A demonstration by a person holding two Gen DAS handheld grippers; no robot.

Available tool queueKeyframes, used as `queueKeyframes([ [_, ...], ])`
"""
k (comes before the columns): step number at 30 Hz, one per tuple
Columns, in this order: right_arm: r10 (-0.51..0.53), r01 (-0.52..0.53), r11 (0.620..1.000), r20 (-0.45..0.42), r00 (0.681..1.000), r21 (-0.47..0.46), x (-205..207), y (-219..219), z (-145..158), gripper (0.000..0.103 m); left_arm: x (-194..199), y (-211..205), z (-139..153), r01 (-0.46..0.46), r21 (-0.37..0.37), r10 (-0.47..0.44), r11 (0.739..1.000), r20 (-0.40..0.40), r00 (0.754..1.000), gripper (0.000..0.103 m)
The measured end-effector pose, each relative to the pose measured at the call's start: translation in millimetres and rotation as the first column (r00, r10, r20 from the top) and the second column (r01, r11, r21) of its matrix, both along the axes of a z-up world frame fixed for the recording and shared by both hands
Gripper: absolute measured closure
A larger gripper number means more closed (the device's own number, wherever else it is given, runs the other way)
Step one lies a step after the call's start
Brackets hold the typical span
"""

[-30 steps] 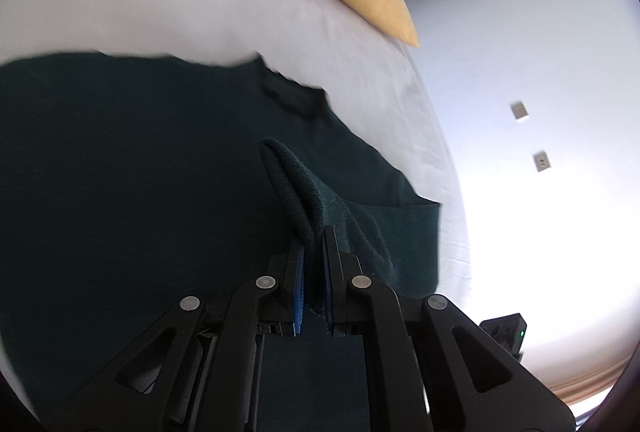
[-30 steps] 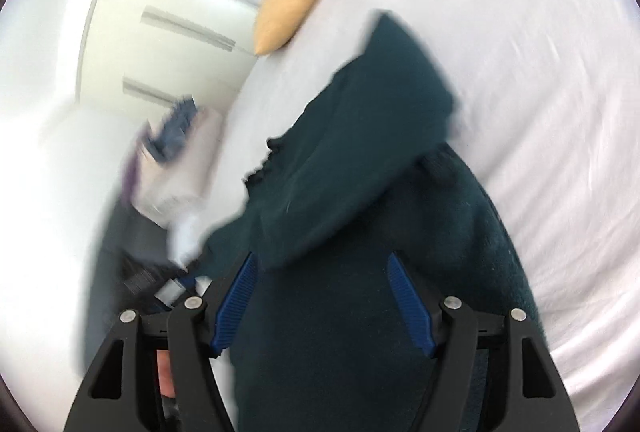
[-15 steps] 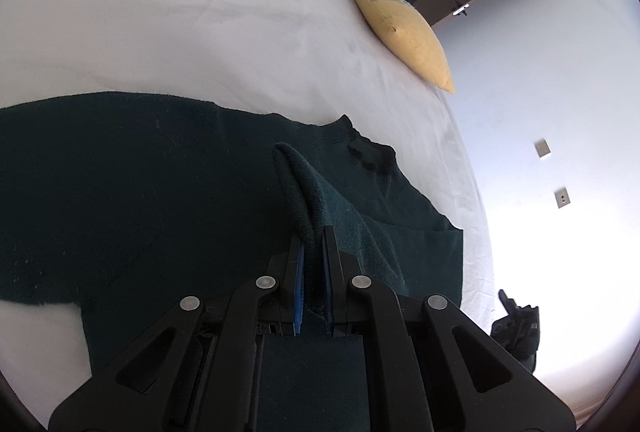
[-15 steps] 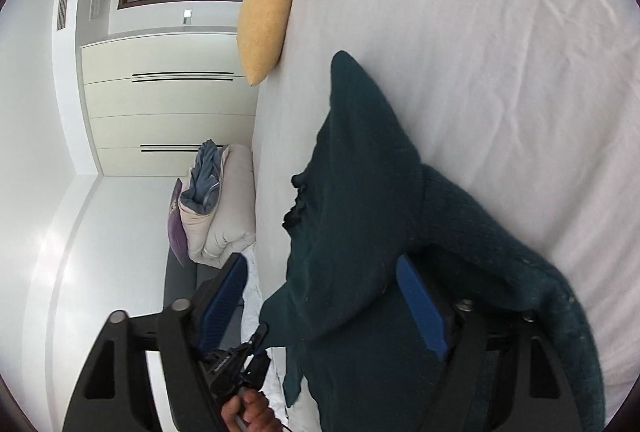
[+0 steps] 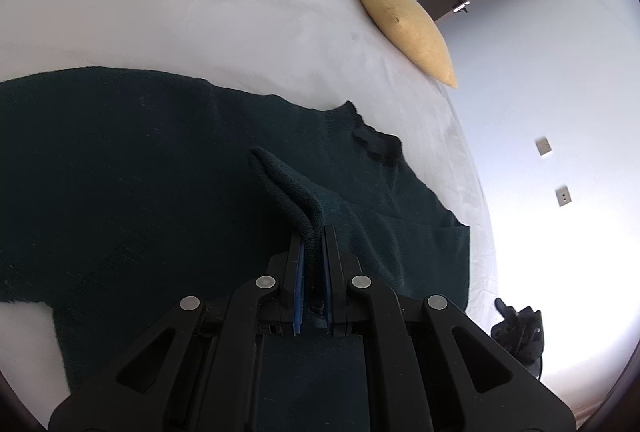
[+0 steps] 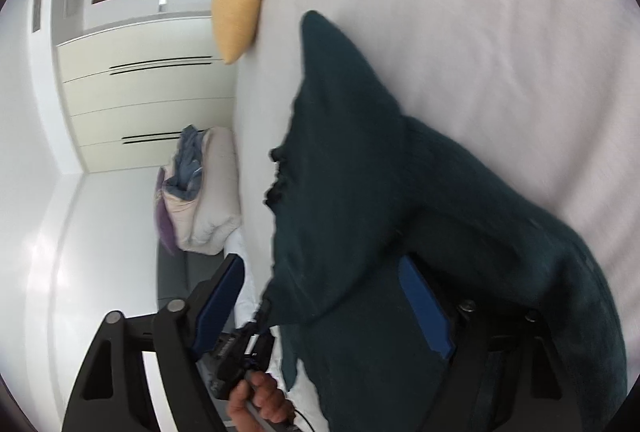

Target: Fold small clothes

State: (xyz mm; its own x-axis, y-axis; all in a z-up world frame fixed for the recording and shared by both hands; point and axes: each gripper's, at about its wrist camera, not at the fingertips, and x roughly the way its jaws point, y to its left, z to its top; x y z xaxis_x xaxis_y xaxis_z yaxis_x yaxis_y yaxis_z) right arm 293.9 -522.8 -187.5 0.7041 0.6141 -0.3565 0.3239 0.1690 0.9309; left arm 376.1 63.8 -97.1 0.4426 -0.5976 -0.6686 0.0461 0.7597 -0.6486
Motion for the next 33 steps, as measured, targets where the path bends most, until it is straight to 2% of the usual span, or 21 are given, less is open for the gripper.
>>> queueKeyframes([
  [4,-0.035,0.035,0.999,-0.007,0.999,-0.017,5,-6,-3,0.022,-1,0,5,-0.010,-0.017,0.010,1.000,0.002,1.000,0.097],
  [7,-0.076,0.077,0.996,0.020,0.997,-0.053,12,-16,0,0.022,-1,1,6,-0.013,-0.020,0.013,1.000,0.003,1.000,0.097],
  [12,-0.113,0.116,0.992,0.067,0.991,-0.045,10,-24,-1,0.023,0,4,-3,-0.029,-0.025,0.028,0.999,-0.015,0.999,0.097],
  [18,-0.190,0.193,0.981,0.115,0.975,-0.014,-3,-40,-6,0.030,4,-4,-15,-0.026,-0.026,0.025,0.999,-0.030,0.999,0.097],
  [23,-0.174,0.181,0.982,0.123,0.977,-0.046,-2,-42,-10,0.035,7,-10,-25,-0.025,0.005,0.026,1.000,-0.037,0.999,0.097],
  [28,-0.184,0.183,0.983,0.124,0.975,0.023,-6,-51,-22,0.045,4,-1,-45,-0.028,-0.014,0.027,1.000,-0.069,0.997,0.096],
  [30,-0.158,0.156,0.987,0.125,0.980,0.022,-9,-48,-20,0.045,3,1,-48,-0.029,-0.029,0.026,0.999,-0.072,0.997,0.096],
  [33,-0.136,0.137,0.991,0.098,0.986,0.002,-20,-47,-12,0.039,1,-3,-44,-0.001,0.008,0.001,1.000,-0.061,0.998,0.095],
])
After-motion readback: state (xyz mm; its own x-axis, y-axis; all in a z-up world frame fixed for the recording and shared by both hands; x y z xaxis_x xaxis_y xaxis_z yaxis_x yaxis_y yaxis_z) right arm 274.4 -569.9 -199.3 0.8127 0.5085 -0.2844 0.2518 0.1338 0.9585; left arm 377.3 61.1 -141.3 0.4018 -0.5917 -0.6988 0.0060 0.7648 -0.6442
